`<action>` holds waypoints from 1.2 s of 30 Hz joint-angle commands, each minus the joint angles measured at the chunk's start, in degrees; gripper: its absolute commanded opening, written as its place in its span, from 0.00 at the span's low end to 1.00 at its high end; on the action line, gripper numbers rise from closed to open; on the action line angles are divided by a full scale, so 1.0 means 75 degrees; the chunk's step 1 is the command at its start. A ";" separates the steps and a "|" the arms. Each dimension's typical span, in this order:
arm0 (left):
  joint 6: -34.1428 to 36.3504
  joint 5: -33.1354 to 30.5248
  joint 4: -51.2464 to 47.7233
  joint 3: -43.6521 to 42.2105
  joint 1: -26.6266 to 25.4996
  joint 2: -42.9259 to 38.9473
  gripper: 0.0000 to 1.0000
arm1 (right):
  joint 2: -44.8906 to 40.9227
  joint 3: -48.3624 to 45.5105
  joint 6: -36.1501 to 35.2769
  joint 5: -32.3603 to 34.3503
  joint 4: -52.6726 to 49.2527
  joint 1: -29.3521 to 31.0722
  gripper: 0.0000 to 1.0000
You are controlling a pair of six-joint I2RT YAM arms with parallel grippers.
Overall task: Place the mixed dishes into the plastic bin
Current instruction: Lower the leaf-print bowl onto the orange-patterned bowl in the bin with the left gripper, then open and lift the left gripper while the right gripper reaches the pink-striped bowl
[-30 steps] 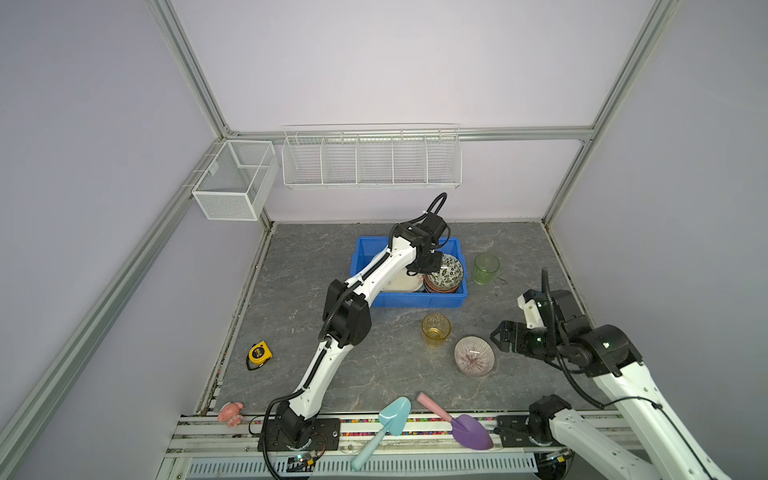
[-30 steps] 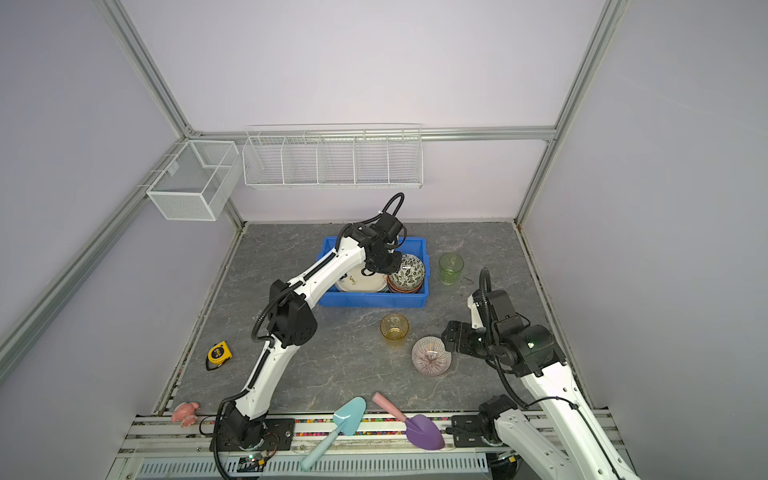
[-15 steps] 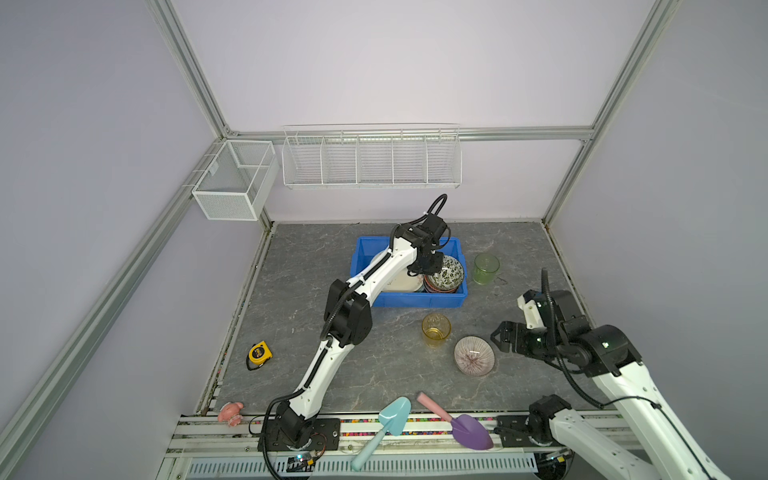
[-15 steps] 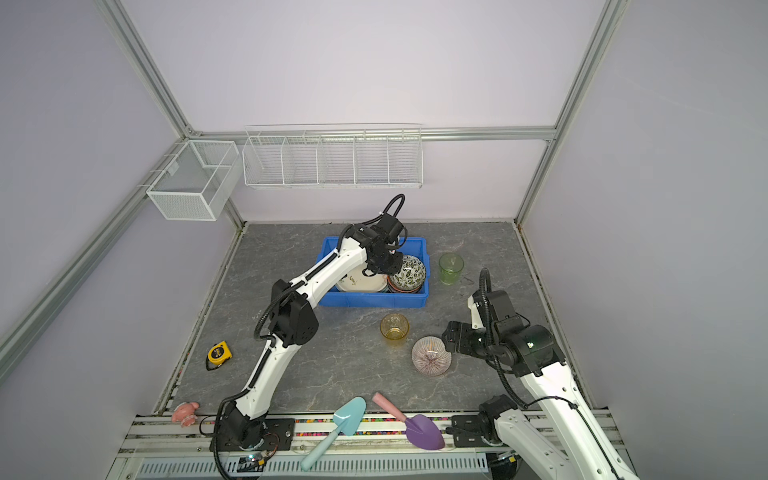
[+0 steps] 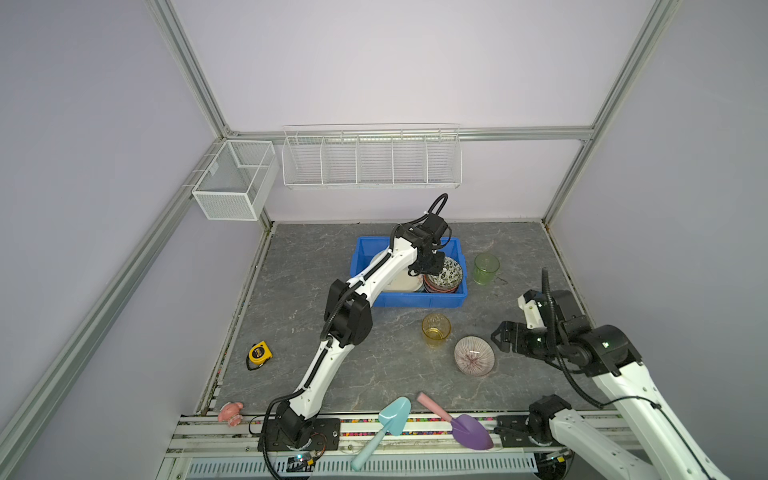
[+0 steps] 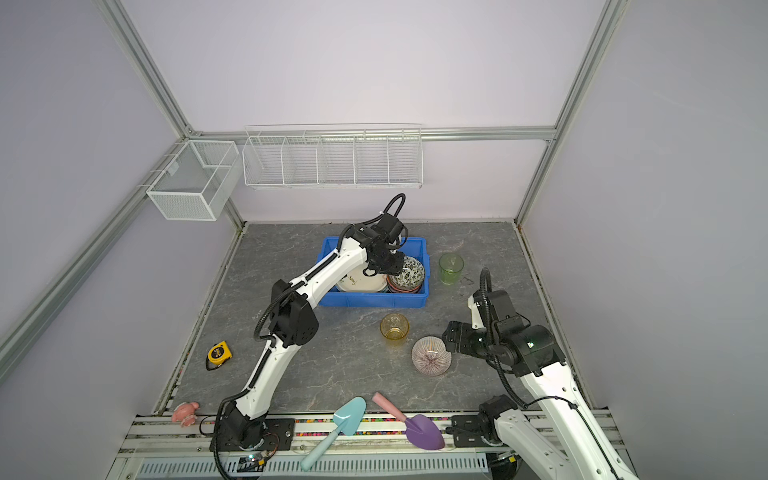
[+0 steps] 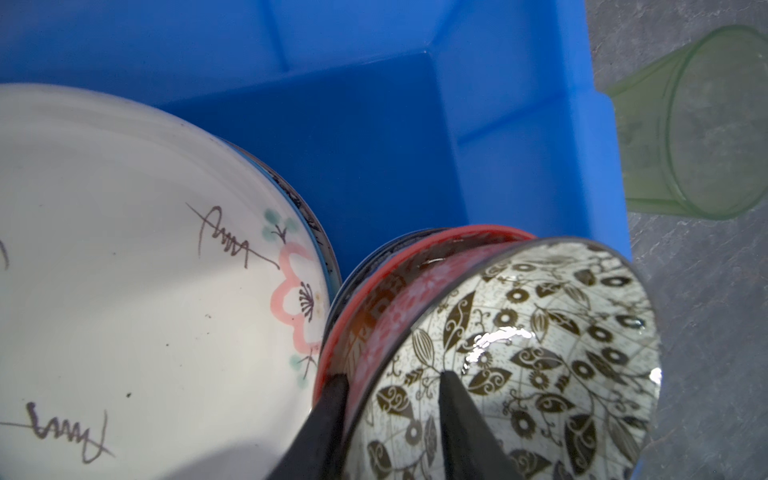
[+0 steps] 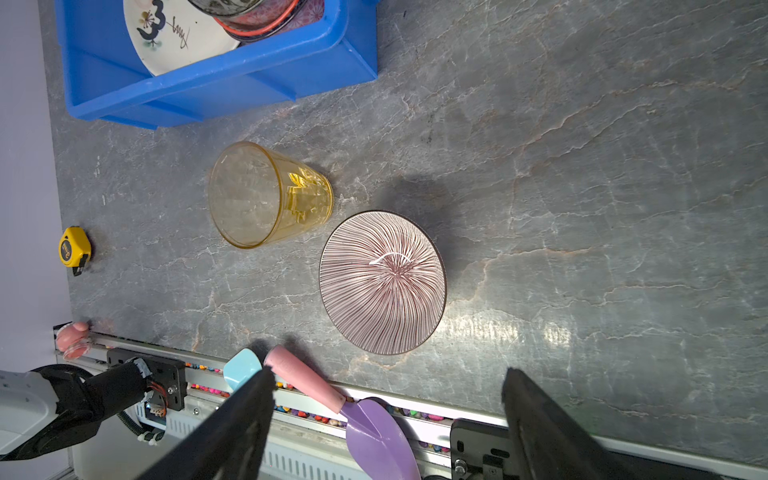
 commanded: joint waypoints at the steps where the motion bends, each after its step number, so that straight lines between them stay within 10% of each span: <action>1: -0.0037 -0.0133 -0.0268 0.0235 0.0050 -0.0307 0.39 | 0.0025 -0.0074 -0.0083 -0.0135 0.0070 -0.0049 0.88; 25: 0.0078 -0.0192 -0.0782 0.0148 0.0037 -0.1051 0.73 | 0.0132 -0.0276 -0.0083 -0.0169 0.0105 -0.0075 0.88; 32: 0.0294 -0.0358 -0.0537 -0.0853 0.0044 -0.2314 0.99 | 0.0504 -0.0918 -0.0116 -0.0180 0.0266 -0.0083 0.89; 36: 0.0383 -0.0981 0.0051 -0.2112 0.0053 -0.3407 0.98 | 0.0911 -0.1220 -0.0188 -0.0139 0.0365 -0.0077 0.91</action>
